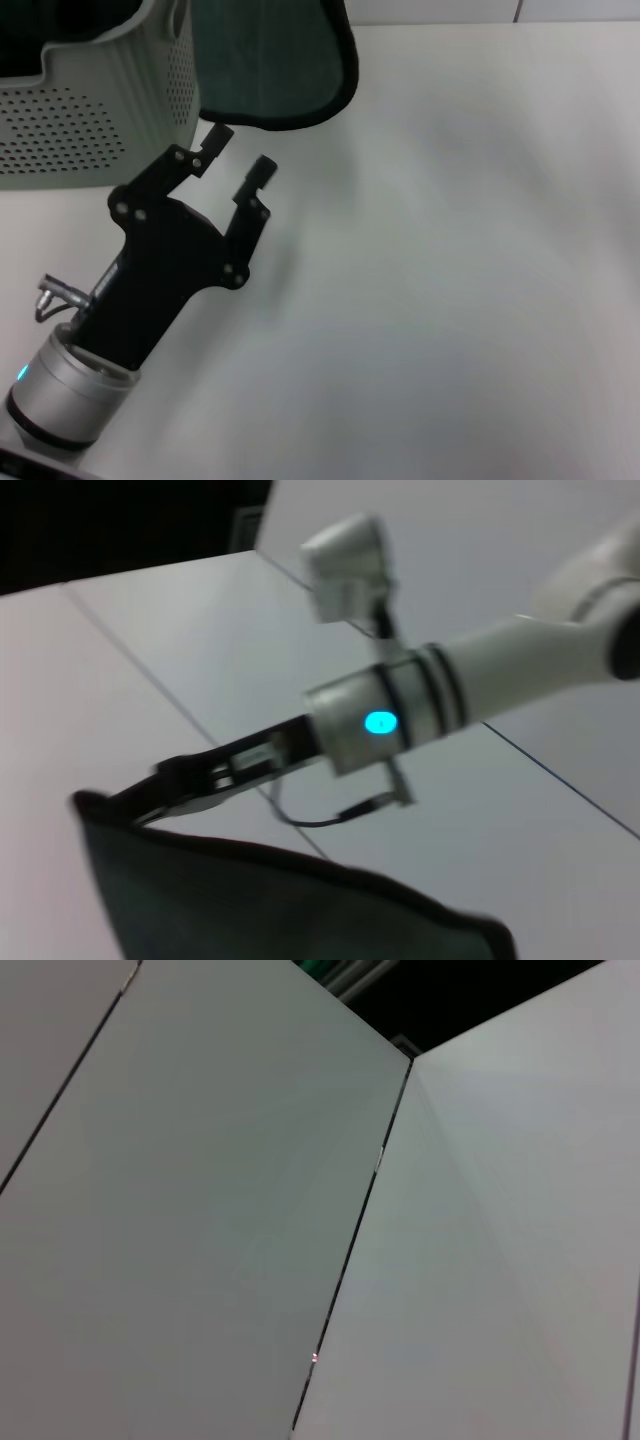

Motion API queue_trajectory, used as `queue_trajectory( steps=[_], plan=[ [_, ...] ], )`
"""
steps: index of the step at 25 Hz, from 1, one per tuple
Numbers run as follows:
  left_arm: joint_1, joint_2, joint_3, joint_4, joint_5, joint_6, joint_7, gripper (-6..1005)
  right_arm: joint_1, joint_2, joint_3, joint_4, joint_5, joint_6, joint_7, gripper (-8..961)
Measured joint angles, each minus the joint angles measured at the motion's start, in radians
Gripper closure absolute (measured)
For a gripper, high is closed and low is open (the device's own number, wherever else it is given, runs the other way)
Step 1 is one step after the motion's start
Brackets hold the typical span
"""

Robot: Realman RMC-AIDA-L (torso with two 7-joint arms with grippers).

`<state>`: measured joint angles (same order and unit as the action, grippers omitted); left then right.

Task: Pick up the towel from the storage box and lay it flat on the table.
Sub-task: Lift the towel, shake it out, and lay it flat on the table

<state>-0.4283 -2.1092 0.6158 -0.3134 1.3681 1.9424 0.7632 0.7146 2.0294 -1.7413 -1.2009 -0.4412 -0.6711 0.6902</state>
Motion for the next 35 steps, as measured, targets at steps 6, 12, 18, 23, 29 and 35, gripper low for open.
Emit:
queue_trajectory(
  steps=[6, 12, 18, 23, 29, 35],
  plan=[
    [0.008, 0.0, -0.006, -0.004, 0.01, -0.011, 0.046, 598, 0.009, 0.0, -0.009, 0.007, 0.028, -0.021, 0.0, 949],
    [-0.018, 0.0, -0.007, -0.025, 0.01, -0.044, 0.052, 454, 0.016, 0.0, -0.016, 0.021, 0.046, -0.036, 0.0, 949],
    [-0.051, 0.0, -0.008, -0.029, 0.011, -0.068, 0.084, 425, 0.031, 0.0, -0.031, 0.047, 0.088, -0.063, 0.0, 949],
    [-0.064, 0.0, -0.041, -0.035, 0.01, -0.07, 0.093, 426, 0.034, 0.0, -0.058, 0.048, 0.092, -0.069, 0.0, 949],
    [-0.065, 0.0, -0.084, -0.053, 0.013, -0.069, 0.131, 428, 0.04, 0.0, -0.077, 0.049, 0.089, -0.075, -0.003, 950],
    [-0.068, 0.0, -0.085, -0.064, 0.014, -0.065, 0.131, 430, 0.046, 0.0, -0.083, 0.051, 0.092, -0.075, -0.018, 950]
  ],
)
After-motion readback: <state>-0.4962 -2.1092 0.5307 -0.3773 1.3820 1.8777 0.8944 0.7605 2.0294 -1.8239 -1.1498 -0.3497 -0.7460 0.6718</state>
